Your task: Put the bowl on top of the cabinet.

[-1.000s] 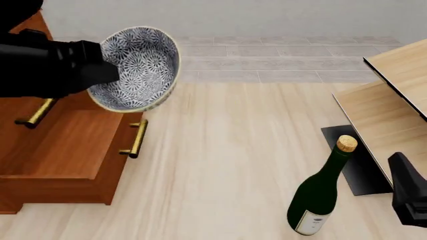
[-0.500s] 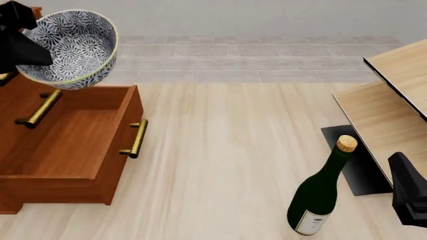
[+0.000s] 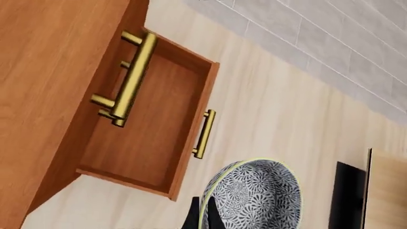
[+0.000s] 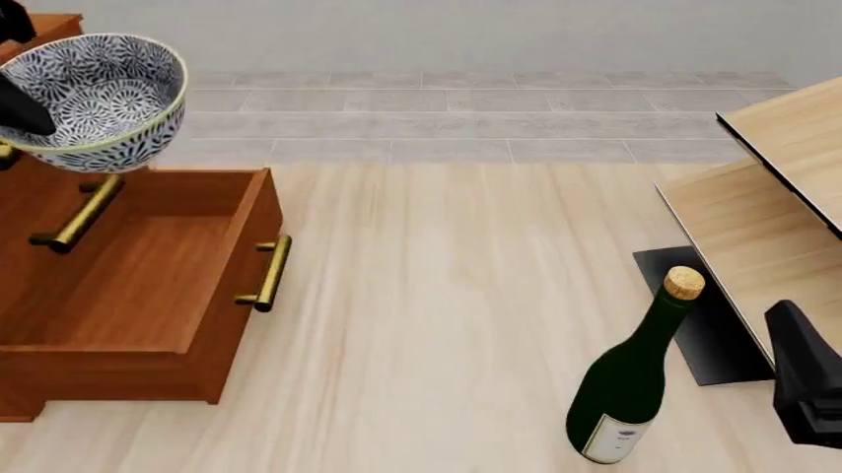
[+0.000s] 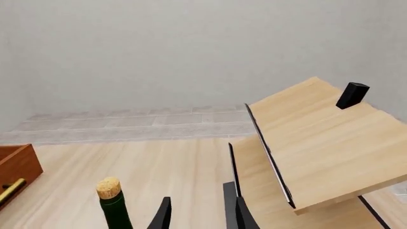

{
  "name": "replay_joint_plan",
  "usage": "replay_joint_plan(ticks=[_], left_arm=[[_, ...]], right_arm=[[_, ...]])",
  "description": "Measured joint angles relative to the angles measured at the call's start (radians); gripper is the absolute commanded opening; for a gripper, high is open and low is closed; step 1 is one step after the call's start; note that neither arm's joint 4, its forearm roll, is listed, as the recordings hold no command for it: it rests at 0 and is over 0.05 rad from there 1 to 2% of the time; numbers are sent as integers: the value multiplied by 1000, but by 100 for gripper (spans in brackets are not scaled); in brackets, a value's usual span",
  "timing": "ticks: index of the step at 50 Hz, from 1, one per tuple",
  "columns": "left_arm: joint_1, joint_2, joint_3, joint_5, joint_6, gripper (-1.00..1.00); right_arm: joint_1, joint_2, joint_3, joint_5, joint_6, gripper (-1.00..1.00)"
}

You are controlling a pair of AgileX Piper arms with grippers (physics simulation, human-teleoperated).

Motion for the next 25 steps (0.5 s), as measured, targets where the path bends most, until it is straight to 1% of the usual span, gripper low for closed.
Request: replay_joint_plan(ticks=[12, 25], left_arm=[[15, 39, -52, 17, -75, -100], [54, 58, -119, 22, -112, -100]], right_arm=[[-1, 0, 0, 1, -5, 100], [-2, 0, 0, 3, -10, 100]])
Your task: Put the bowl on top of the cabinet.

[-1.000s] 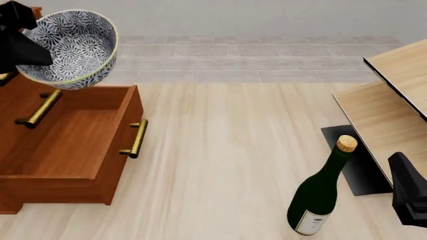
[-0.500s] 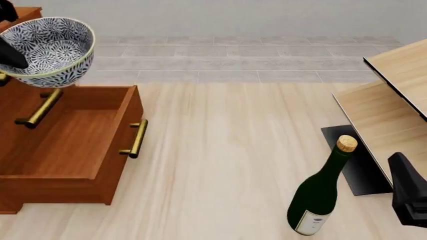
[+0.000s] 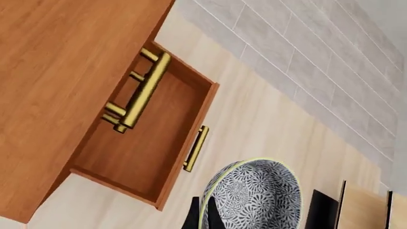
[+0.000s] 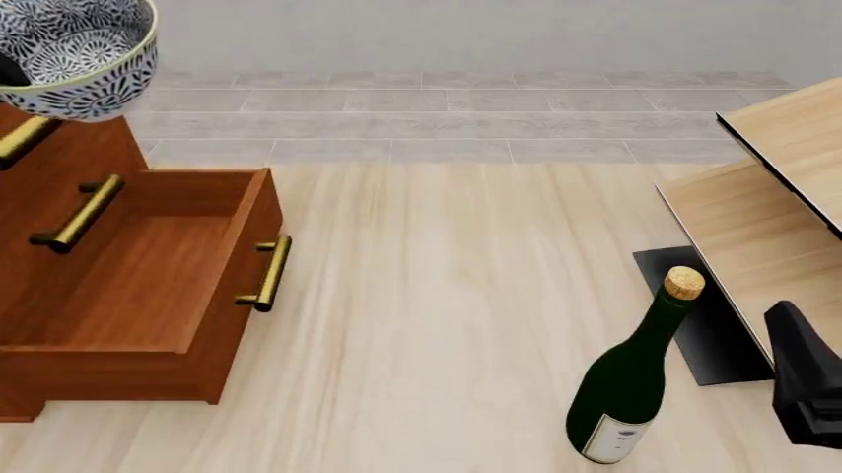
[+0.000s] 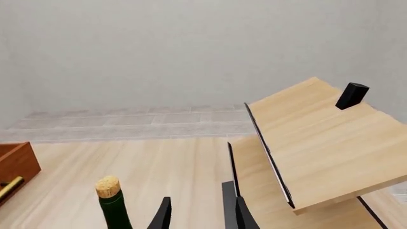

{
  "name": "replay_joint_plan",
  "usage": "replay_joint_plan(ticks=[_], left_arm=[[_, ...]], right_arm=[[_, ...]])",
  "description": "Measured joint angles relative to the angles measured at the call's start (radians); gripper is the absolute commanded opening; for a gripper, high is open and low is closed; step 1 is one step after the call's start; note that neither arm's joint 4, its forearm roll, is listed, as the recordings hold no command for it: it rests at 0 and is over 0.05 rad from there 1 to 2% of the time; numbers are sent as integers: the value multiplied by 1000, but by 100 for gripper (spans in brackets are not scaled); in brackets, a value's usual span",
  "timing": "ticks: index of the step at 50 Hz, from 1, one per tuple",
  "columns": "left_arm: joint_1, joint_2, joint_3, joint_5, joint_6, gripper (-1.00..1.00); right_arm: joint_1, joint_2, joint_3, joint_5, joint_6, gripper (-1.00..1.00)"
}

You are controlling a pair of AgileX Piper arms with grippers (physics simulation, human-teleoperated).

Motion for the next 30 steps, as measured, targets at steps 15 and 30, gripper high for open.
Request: replay_joint_plan(ticks=[15, 30], left_arm=[[50, 6, -95, 0, -21, -100], [165, 22, -214, 0, -63, -100]], right_arm=[[2, 3, 0, 3, -5, 100], [4, 7, 0, 2, -4, 100]])
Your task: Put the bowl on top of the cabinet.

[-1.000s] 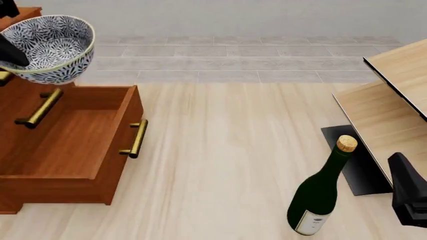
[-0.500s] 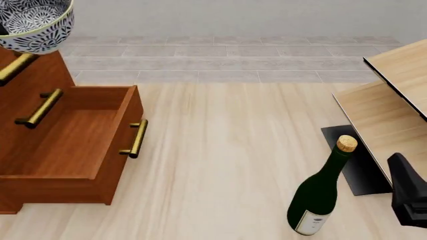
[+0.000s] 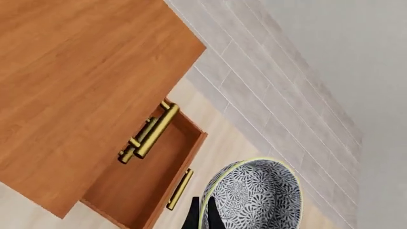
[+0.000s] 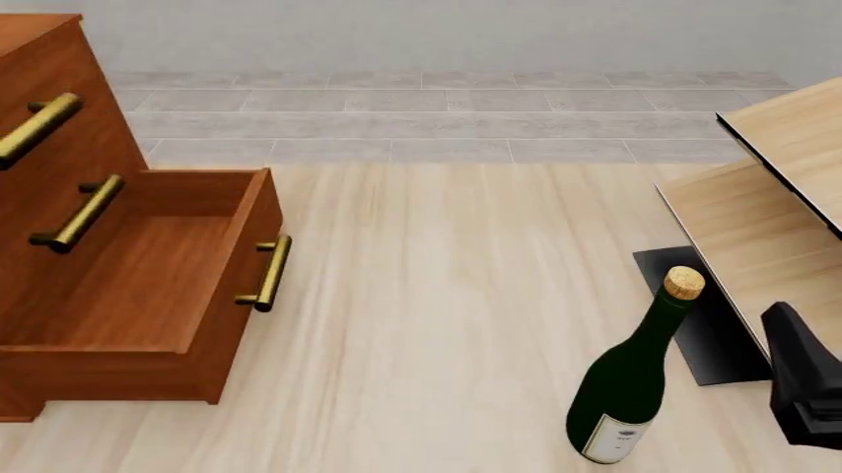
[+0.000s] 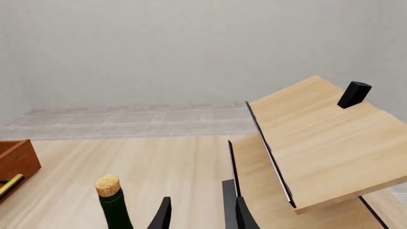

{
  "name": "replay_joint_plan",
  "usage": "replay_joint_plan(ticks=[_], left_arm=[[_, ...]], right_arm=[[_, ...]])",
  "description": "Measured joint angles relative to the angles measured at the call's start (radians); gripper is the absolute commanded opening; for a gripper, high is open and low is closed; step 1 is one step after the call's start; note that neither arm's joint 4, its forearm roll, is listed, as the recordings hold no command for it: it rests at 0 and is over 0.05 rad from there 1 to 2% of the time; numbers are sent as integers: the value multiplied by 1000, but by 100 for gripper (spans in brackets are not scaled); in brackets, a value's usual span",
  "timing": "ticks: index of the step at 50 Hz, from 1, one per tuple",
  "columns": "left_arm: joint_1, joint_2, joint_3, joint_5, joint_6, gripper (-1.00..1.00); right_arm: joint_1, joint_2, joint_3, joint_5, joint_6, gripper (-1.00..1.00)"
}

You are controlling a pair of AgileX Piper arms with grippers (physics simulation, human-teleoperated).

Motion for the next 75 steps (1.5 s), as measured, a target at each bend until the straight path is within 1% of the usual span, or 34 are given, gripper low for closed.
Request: replay_joint_plan(ticks=[10, 17, 29, 38, 51, 75], left_arm=[[123, 20, -80, 0, -39, -100], [217, 38, -114, 0, -64, -100], [348, 79, -132, 0, -116, -100], [431, 128, -141, 0, -123, -100], [478, 187, -140, 0, -125, -100], [500, 231, -106, 0, -100, -100]], right_arm=[[0, -3, 0, 3, 4, 100], [0, -4, 0, 3, 7, 100], [0, -5, 0, 3, 7, 100], [1, -5, 0, 5, 1, 100], [1, -5, -1, 5, -5, 100], [-4, -7, -1, 0, -3, 100]])
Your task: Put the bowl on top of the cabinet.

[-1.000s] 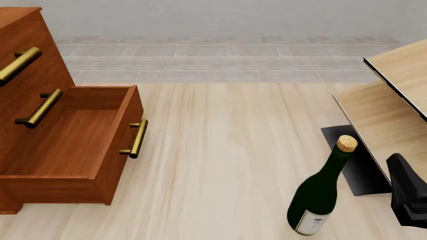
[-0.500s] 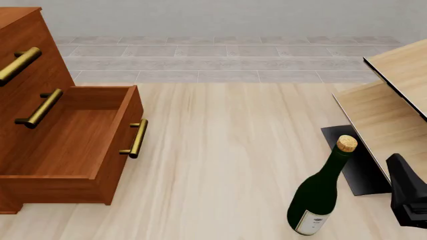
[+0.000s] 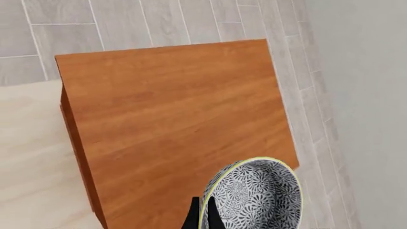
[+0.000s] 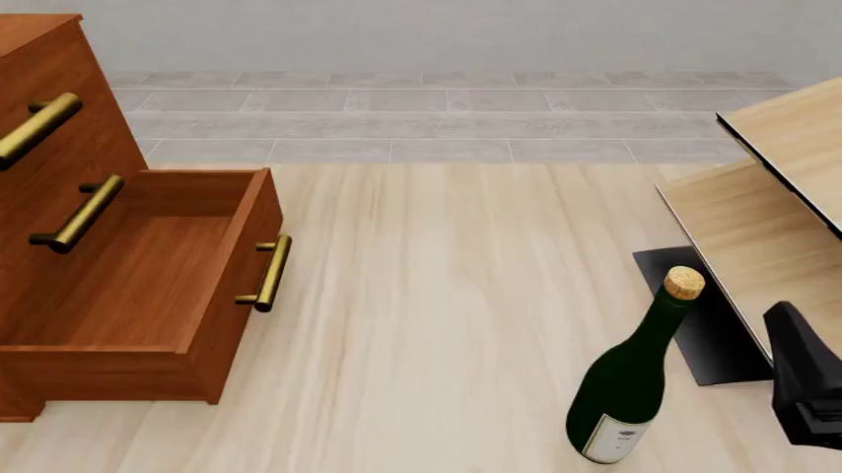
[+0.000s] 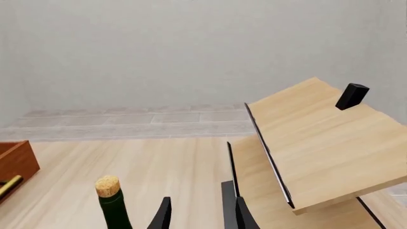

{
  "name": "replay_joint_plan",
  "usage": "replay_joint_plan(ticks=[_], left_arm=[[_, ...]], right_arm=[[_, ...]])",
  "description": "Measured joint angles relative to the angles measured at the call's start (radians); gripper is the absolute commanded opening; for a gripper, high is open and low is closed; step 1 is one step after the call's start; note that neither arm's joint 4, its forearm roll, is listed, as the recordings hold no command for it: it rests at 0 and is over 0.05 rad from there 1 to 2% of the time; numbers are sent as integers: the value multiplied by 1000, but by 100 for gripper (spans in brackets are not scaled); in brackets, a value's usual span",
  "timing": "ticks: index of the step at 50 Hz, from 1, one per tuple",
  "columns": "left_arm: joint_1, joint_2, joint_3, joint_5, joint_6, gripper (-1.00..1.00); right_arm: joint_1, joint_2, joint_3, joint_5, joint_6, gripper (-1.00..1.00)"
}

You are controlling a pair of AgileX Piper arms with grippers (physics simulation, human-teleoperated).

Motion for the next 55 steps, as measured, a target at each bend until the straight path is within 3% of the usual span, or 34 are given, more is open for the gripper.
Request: replay_joint_plan(ticks=[23, 55], left_arm=[[19, 27, 45, 0, 57, -100], [13, 66, 77, -1, 58, -100]], right_arm=[[-2, -1, 0, -9, 9, 100], [3, -1, 0, -7, 3, 100]])
